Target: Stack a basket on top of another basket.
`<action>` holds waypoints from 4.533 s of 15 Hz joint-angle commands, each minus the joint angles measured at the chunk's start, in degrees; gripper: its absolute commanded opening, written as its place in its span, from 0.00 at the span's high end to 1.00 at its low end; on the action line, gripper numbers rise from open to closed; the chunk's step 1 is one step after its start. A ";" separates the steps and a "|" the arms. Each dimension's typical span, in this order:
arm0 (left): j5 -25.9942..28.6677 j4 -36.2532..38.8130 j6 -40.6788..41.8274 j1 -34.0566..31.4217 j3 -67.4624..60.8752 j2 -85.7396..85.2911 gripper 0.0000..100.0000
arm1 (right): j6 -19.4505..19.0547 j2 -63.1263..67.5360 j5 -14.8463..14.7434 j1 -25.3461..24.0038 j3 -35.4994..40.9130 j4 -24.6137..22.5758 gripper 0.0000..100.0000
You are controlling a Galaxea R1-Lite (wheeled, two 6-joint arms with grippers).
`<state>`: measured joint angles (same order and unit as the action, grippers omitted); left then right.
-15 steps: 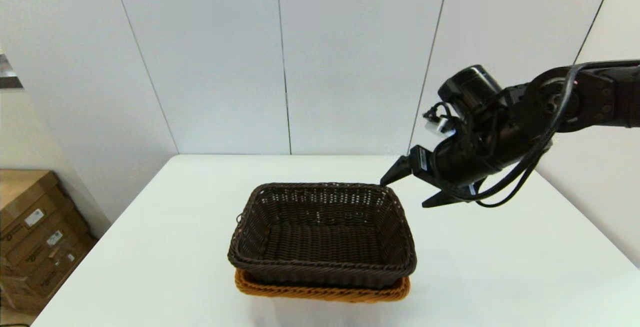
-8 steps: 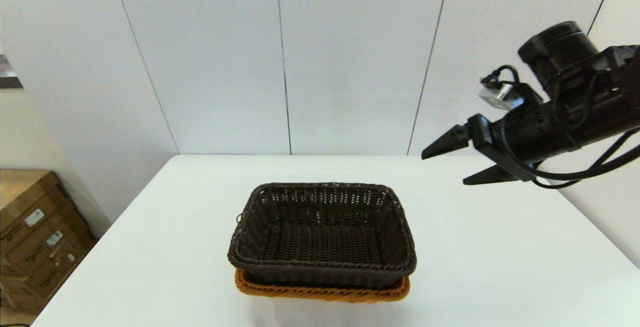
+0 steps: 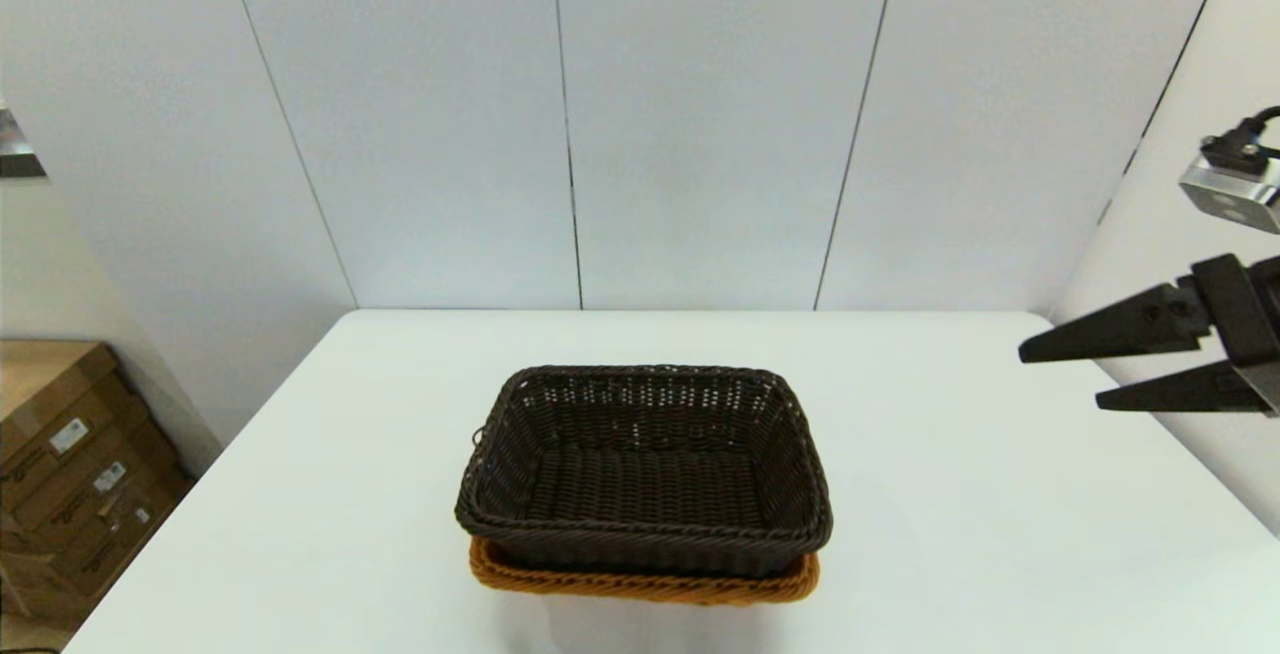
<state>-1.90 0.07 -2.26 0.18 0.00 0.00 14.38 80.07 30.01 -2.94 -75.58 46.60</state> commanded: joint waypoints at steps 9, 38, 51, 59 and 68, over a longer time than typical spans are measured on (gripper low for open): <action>-0.03 0.01 -0.03 -0.01 -0.09 -0.09 0.00 | 2.14 -41.66 -14.90 1.27 25.04 -6.17 0.00; -0.03 0.01 -0.03 -0.01 -0.09 -0.09 0.00 | -1.38 -69.70 -26.94 2.23 42.01 -3.71 0.00; -0.03 0.01 -0.03 -0.01 -0.09 -0.09 0.00 | -15.26 -80.16 -31.42 2.94 69.52 -35.35 0.00; -0.03 0.01 -0.03 -0.01 -0.09 -0.09 0.00 | -16.93 -80.16 -30.72 2.94 72.24 -37.46 0.00; -0.03 0.01 -0.03 -0.01 -0.09 -0.09 0.00 | -16.67 -80.16 -30.72 2.94 72.51 -38.34 0.00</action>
<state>-1.89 0.07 -2.26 0.18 0.00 0.00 -2.23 0.02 -0.68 0.00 -3.06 8.16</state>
